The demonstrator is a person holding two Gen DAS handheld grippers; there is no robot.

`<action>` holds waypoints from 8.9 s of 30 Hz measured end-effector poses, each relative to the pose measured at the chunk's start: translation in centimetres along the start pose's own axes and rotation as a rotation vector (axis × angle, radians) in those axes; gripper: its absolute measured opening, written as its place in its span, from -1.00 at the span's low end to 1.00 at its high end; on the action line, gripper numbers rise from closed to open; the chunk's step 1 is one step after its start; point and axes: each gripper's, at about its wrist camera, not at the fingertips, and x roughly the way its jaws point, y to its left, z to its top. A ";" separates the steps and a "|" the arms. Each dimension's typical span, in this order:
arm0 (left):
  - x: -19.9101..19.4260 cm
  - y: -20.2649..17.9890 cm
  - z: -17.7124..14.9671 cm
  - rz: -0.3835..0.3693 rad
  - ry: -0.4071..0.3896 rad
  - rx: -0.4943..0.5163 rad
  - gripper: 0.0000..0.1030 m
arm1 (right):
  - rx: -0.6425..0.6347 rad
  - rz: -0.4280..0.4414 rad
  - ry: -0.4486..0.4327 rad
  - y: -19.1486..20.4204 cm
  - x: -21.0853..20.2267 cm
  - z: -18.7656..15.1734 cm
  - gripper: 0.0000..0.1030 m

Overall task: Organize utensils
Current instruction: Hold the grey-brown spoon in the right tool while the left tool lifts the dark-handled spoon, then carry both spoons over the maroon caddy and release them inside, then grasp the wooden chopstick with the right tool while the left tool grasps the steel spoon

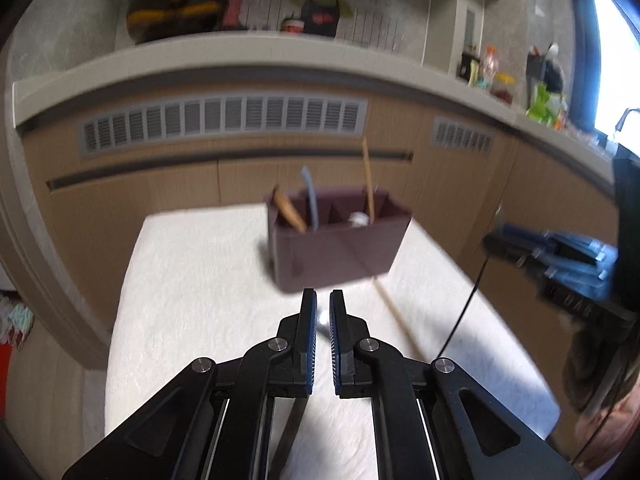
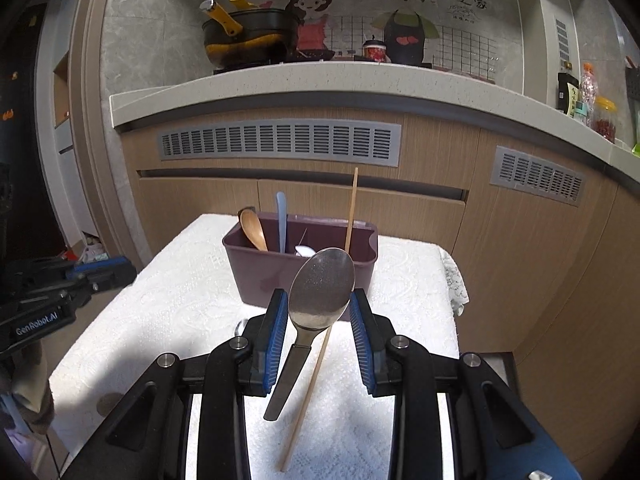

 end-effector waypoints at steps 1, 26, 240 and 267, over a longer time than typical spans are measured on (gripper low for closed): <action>0.6 0.0 -0.7 -0.010 0.036 0.016 -0.84 | 0.000 -0.001 0.005 0.0 0.1 -0.1 -0.44; 9.8 0.4 -7.0 0.003 0.489 0.164 -0.75 | -0.001 0.036 0.072 0.0 1.7 -1.9 -0.45; 11.1 -0.9 -6.5 0.106 0.383 0.035 -0.15 | -0.020 0.059 0.430 1.9 11.4 -8.7 -0.72; 9.8 1.7 -6.7 0.184 0.335 -0.157 0.26 | 0.042 0.033 0.461 1.6 11.6 -7.7 -0.65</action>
